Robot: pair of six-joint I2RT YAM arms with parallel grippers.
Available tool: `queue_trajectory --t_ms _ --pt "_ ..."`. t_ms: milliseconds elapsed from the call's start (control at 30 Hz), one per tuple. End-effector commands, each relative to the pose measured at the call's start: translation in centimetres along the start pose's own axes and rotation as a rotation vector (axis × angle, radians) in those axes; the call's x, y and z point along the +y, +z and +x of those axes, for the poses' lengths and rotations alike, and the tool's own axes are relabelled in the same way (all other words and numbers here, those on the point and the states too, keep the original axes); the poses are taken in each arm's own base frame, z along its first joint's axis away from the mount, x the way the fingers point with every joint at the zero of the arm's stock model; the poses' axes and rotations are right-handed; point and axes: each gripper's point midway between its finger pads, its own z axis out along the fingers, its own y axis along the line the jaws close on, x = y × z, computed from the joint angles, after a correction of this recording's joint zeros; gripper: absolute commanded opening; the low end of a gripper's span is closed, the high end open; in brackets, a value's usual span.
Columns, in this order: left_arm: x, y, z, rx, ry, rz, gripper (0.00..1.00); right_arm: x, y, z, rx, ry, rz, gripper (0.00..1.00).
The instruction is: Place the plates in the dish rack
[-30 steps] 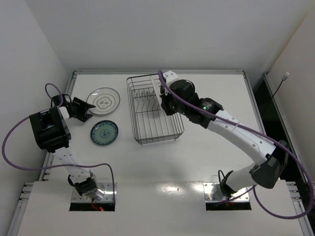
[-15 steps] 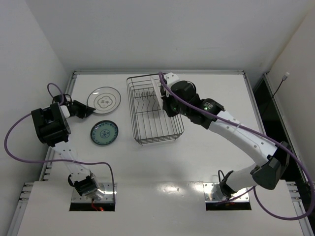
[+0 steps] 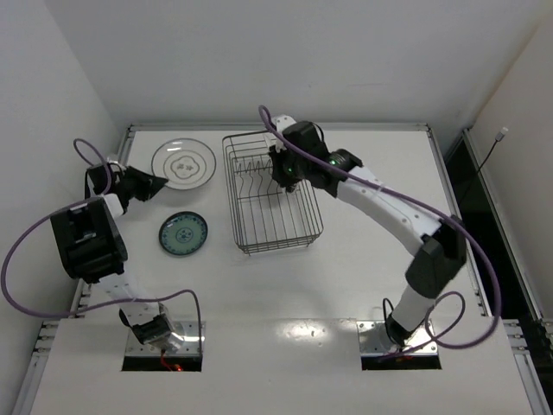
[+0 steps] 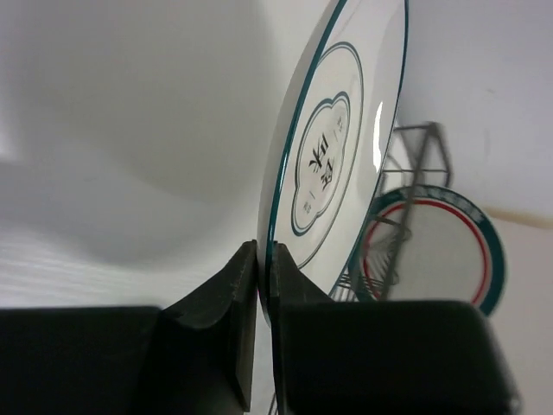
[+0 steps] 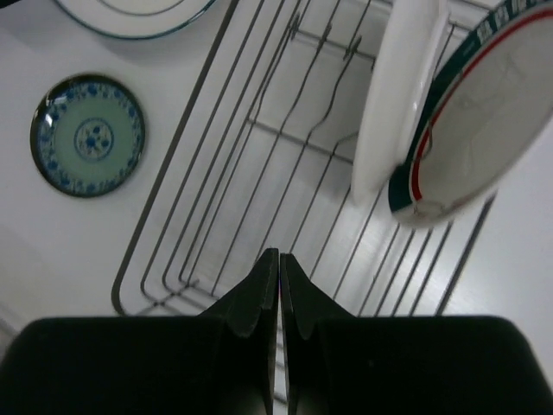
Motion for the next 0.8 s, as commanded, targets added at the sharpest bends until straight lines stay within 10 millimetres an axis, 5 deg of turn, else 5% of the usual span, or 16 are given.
queue_trajectory --t_ms 0,67,133,367,567,767 --pt "-9.9 -3.7 -1.6 -0.118 0.239 0.271 0.0 1.2 2.5 -4.5 -0.063 -0.01 -0.074 0.0" --pt "-11.5 -4.7 -1.3 -0.135 0.274 0.303 0.0 1.1 5.6 -3.2 0.012 -0.022 -0.063 0.0" --pt "-11.9 -5.0 -1.4 -0.15 0.291 0.319 0.0 0.6 6.6 -4.9 -0.019 -0.034 -0.024 0.0" --pt "-14.0 -5.8 -0.2 -0.109 0.279 0.474 0.0 -3.0 10.5 -3.6 0.05 -0.028 0.164 0.0" --pt "-15.2 -6.4 0.0 -0.1 0.276 0.546 0.0 -6.2 10.3 -1.8 0.067 0.004 0.269 0.0" --pt "-15.5 -6.5 0.4 -0.075 0.266 0.595 0.0 -7.4 9.1 -3.9 0.013 0.031 0.296 0.0"
